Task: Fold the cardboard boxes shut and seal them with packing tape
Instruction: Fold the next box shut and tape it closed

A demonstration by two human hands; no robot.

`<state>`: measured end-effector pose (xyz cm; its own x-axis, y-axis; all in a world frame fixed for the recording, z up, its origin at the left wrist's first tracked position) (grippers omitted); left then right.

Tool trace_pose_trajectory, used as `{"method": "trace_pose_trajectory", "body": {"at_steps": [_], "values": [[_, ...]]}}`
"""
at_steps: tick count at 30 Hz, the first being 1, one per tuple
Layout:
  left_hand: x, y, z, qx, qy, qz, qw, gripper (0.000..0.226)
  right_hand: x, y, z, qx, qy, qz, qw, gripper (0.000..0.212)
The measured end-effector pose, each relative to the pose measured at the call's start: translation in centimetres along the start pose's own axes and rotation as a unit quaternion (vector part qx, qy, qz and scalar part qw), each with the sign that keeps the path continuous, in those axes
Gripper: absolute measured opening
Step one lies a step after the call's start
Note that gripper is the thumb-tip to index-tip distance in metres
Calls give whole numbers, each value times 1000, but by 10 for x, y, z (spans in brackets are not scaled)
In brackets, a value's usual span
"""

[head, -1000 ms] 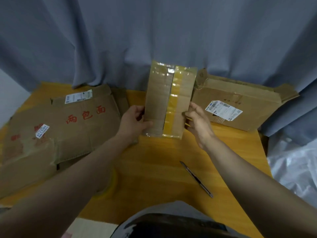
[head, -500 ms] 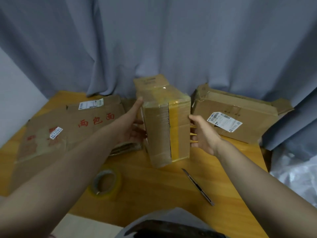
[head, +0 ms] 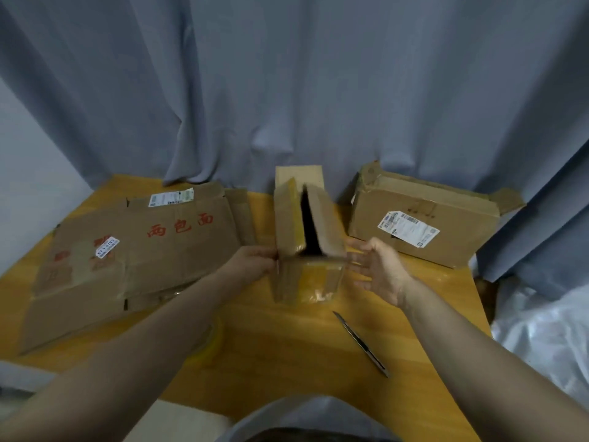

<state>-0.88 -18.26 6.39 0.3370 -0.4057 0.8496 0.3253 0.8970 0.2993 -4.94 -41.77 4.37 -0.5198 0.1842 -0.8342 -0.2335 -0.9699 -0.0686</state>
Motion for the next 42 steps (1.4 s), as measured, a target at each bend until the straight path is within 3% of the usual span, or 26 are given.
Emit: {"method": "trace_pose_trajectory", "body": {"at_steps": [2,5,7,11,15,17,20,21,23,25,27,30,32,33,35,37,39,42], "values": [[-16,-1,-6,19,78,63,995,12,12,-3,0,7,-30,25,999,40],[-26,-1,-14,69,104,52,991,45,17,-11,-1,71,-20,87,993,41],[-22,-8,-19,90,58,-27,994,59,15,-16,-3,120,25,160,979,48],[-3,-25,-26,111,-39,-209,971,87,2,-34,-8,141,106,358,917,87],[6,-38,-35,103,-37,-372,922,112,-7,-44,-12,136,118,481,858,84],[9,-41,-36,120,-49,-384,914,99,-11,-47,-9,140,124,534,824,72],[11,-34,-33,136,-98,-309,936,33,-16,-43,-5,169,175,577,780,37],[8,-28,-34,142,-89,-254,953,17,-15,-37,-7,184,184,560,786,32],[0,-12,-37,154,-11,-68,986,3,-13,-20,-14,203,165,463,847,25],[-11,0,-37,149,96,106,978,10,-10,-7,-24,197,117,337,913,17],[-15,6,-34,111,146,134,974,10,-10,-5,-28,170,75,289,939,11],[-11,7,-37,72,166,164,970,10,-25,-13,-37,171,107,244,948,12],[-3,4,-43,23,175,237,955,8,-37,-15,-43,183,135,131,965,33],[2,0,-47,-4,177,246,953,23,-41,-15,-44,185,135,74,971,47],[7,-6,-56,-18,170,187,967,66,-44,-12,-44,192,130,42,972,62],[9,-6,-64,34,109,64,991,102,-37,-9,-47,195,118,65,972,64],[19,-1,-68,114,-18,-129,985,103,-26,-10,-51,212,90,71,971,63],[39,7,-78,166,-180,-329,912,96,-15,-22,-60,194,42,34,980,71]]}}
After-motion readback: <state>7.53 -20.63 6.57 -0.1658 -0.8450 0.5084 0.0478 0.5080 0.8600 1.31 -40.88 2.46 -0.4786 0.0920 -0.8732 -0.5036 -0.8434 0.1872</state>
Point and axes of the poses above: each hand's wrist, its own z-axis away from the middle knuckle, its own y-axis out of the back of the hand, x = y × z, the point moved 3 cm from there along -z, towards the middle knuckle, and after that the axes turned 6 degrees about x, right-handed, at the moved point
